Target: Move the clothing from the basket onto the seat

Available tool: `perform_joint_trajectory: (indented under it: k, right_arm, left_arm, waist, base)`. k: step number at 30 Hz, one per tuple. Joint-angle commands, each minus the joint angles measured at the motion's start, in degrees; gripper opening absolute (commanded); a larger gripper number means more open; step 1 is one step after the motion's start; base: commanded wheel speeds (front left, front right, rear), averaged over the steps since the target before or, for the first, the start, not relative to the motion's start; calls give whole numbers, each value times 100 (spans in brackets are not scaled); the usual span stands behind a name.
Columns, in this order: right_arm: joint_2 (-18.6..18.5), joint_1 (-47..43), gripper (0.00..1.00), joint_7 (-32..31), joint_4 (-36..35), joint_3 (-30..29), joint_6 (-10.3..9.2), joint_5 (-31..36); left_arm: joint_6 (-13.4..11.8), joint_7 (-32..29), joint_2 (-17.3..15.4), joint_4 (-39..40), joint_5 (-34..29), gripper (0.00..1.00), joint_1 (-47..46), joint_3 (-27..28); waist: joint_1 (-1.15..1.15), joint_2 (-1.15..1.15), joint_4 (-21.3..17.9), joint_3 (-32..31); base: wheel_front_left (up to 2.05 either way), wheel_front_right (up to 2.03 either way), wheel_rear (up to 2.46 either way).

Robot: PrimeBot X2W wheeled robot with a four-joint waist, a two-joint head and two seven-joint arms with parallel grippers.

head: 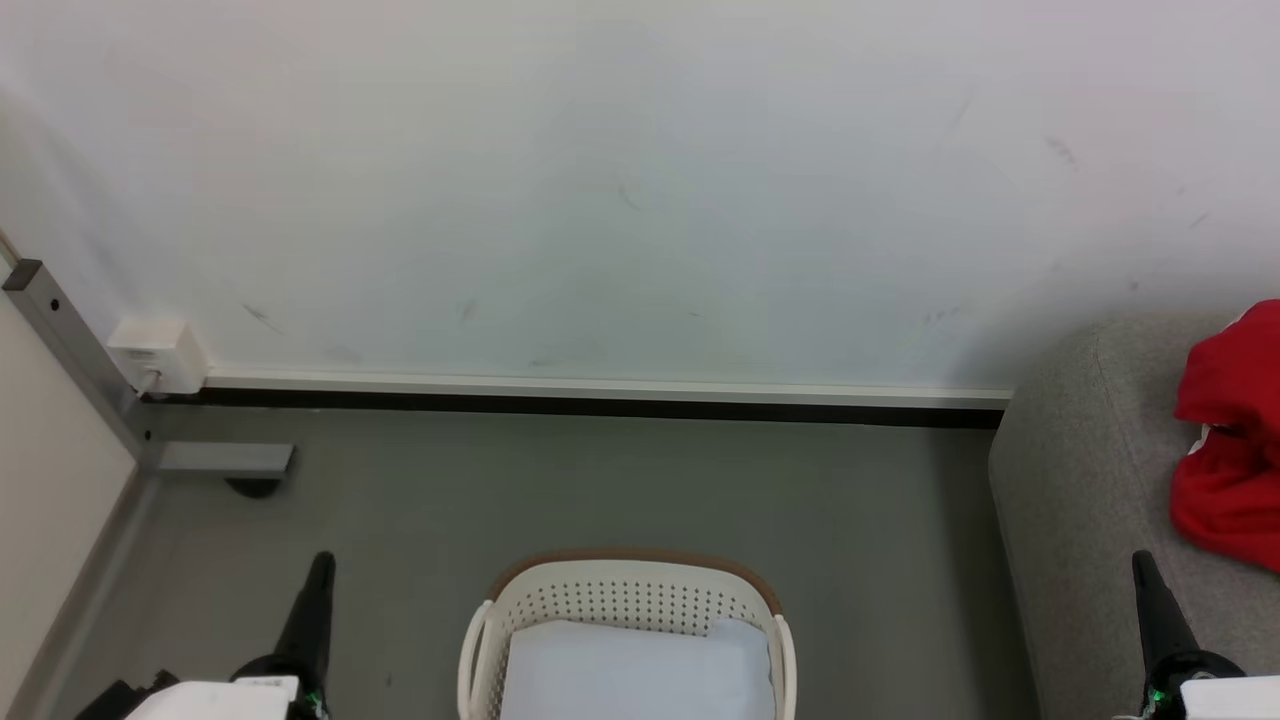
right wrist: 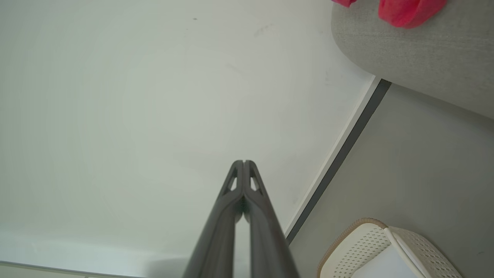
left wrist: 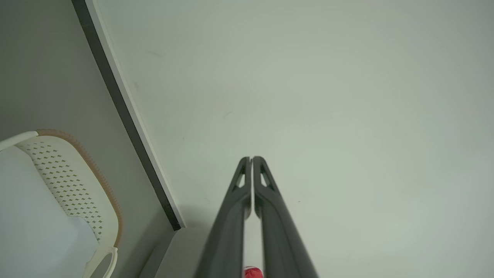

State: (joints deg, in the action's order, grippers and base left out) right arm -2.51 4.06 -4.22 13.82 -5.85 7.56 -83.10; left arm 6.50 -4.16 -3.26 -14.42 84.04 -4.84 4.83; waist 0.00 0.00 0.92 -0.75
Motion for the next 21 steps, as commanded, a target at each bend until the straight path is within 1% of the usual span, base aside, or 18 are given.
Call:
perform_joint_trajectory:
  k: [1,21]
  right_arm:
    - [-58,102,0,-45,-2,-24,-11,-160]
    - [-59,253,0,-230,27,-83,-14,-918]
  left_arm:
    - [28,-47,-14,27,150,0,-82,37]
    - [117,-253,34,44,833,0,-162,187]
  waist:
    - [0,0,-7,7]
    - [0,0,-86,87]
  base:
    - [0,0,0]
    - [0,0,0]
